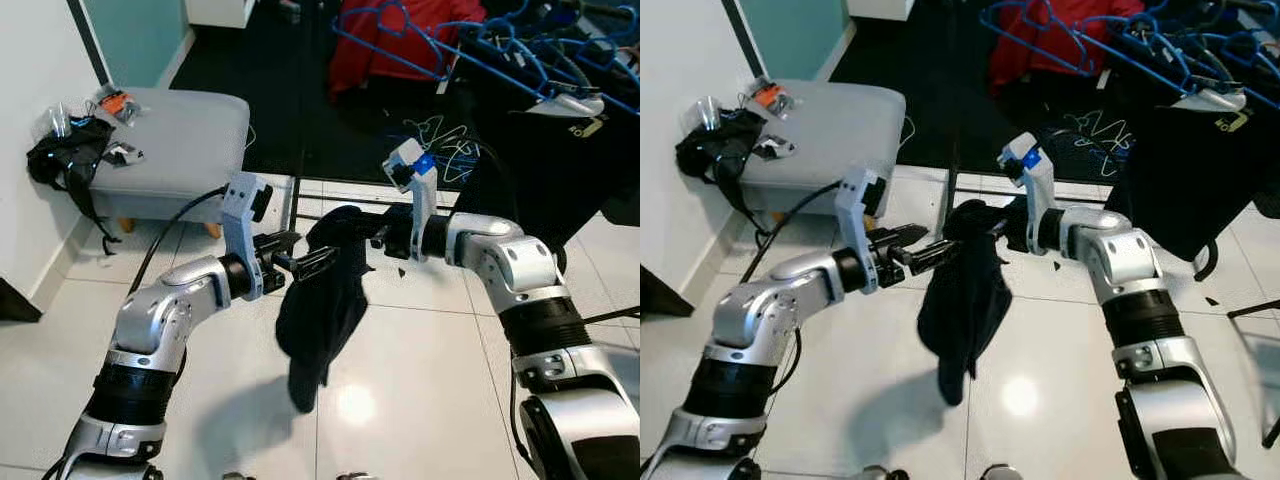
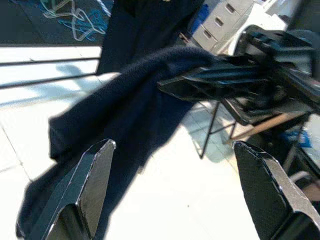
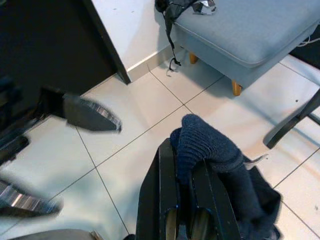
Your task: Hang hanger
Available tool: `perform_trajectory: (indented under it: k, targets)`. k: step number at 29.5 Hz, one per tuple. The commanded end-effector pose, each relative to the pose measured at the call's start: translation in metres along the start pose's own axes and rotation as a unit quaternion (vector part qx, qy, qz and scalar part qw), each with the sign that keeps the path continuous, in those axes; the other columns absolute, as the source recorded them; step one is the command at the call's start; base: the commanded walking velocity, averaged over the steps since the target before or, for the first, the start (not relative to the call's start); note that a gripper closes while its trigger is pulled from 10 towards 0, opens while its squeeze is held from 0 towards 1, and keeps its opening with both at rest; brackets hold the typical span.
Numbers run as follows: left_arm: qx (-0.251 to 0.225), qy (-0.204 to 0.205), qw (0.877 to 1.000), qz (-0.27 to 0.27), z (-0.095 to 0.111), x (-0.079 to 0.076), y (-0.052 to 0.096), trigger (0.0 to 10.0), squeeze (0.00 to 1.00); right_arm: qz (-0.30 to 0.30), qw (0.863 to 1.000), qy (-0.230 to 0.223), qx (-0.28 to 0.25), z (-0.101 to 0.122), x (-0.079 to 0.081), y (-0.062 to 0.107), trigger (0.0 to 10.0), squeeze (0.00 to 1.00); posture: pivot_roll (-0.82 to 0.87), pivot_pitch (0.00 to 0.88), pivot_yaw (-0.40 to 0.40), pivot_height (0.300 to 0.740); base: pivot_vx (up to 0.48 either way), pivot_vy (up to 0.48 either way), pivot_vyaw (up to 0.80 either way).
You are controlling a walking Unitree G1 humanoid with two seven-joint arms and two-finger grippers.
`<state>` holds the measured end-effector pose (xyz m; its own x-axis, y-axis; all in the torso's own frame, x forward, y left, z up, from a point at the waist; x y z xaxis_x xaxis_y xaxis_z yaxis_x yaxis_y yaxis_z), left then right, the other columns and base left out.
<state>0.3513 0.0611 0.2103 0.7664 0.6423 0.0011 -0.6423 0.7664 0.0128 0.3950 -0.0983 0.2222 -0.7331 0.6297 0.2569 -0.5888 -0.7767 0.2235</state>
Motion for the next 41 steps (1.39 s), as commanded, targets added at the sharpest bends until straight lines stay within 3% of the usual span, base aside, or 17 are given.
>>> perform_trajectory:
  k: [1, 10, 13, 19, 33, 34, 35, 36, 38, 39, 41]
  targets:
    - [-0.001, 0.014, 1.0, -0.027, -0.003, -0.015, -0.004, 10.0, 0.0, 0.004, 1.0, 0.005, -0.014, 0.01, 0.004, 0.0, 0.0, 0.0, -0.1, 0.241, -0.062, 0.74, 0.0, 0.0, 0.0]
    - [-0.009, 0.011, 0.999, -0.045, 0.0, -0.033, -0.024, 10.0, 0.0, 0.018, 1.0, 0.0, -0.024, 0.016, 0.014, -0.011, 0.0, 0.0, -0.1, 0.231, -0.067, 0.74, 0.0, 0.0, 0.0]
    - [-0.005, 0.006, 1.0, -0.029, 0.0, -0.031, -0.028, 10.0, 0.0, 0.022, 0.999, -0.004, -0.03, 0.019, 0.016, -0.013, 0.0, 0.0, -0.1, 0.228, -0.071, 0.74, 0.0, 0.0, 0.0]
    - [0.019, -0.037, 0.999, -0.016, -0.007, -0.029, -0.03, 10.0, 0.0, 0.034, 0.999, -0.012, -0.037, 0.023, 0.023, -0.016, 0.0, 0.0, -0.1, 0.225, -0.076, 0.74, 0.0, 0.0, 0.0]
    - [-0.001, -0.02, 1.0, -0.018, -0.001, -0.035, -0.034, 10.0, 0.0, 0.049, 0.997, -0.029, -0.044, 0.029, 0.029, -0.019, 0.0, 0.0, -0.11, 0.228, -0.088, 0.74, 0.0, 0.0, 0.0]
    - [-0.001, -0.021, 1.0, -0.018, -0.002, -0.035, -0.034, 8.1, 0.0, 0.052, 0.997, -0.031, -0.044, 0.029, 0.03, -0.02, 0.0, 0.0, -0.11, 0.227, -0.089, 0.74, 0.0, 0.0, 0.0]
    - [0.0, -0.022, 1.0, -0.016, -0.002, -0.035, -0.034, 5.1, 0.0, 0.055, 0.997, -0.033, -0.045, 0.03, 0.031, -0.02, 0.0, 0.0, -0.11, 0.227, -0.089, 0.74, 0.0, 0.0, 0.0]
    - [-0.001, -0.022, 1.0, -0.012, -0.003, -0.033, -0.034, 1.0, 0.0, 0.059, 0.997, -0.034, -0.044, 0.03, 0.033, -0.02, 0.0, 0.0, -0.11, 0.227, -0.089, 0.74, 0.0, 0.0, 0.0]
    - [-0.001, -0.022, 1.0, -0.009, -0.003, -0.032, -0.033, 1.0, 0.0, 0.062, 0.997, -0.035, -0.043, 0.031, 0.034, -0.02, 0.0, 0.0, -0.11, 0.227, -0.089, 0.74, 0.0, 0.0, 0.0]
    - [-0.003, -0.023, 1.0, -0.007, -0.002, -0.031, -0.033, 0.0, 0.0, 0.065, 0.996, -0.037, -0.042, 0.031, 0.035, -0.02, 0.0, 0.0, -0.11, 0.23, -0.091, 0.74, 0.0, 0.0, 0.0]
    - [-0.009, -0.021, 1.0, 0.001, -0.001, -0.028, -0.033, 0.0, 0.0, 0.072, 0.996, -0.039, -0.037, 0.03, 0.038, -0.019, 0.0, 0.0, -0.11, 0.23, -0.091, 0.74, 0.0, 0.0, 0.0]
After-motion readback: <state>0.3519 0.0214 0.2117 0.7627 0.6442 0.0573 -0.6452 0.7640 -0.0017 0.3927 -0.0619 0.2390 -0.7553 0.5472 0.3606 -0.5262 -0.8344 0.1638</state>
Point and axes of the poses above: a point about 5 cm out from each wrist's last joint towards the gripper, its own y axis pointing back from the gripper into the wrist, its own z axis along the axis of the wrist's last joint, x = y × z, the point moved 5 cm from there along -y, pointing out of the wrist towards the gripper, and after that the axes turned 14 degrees about -y, right-handed, at the moved point
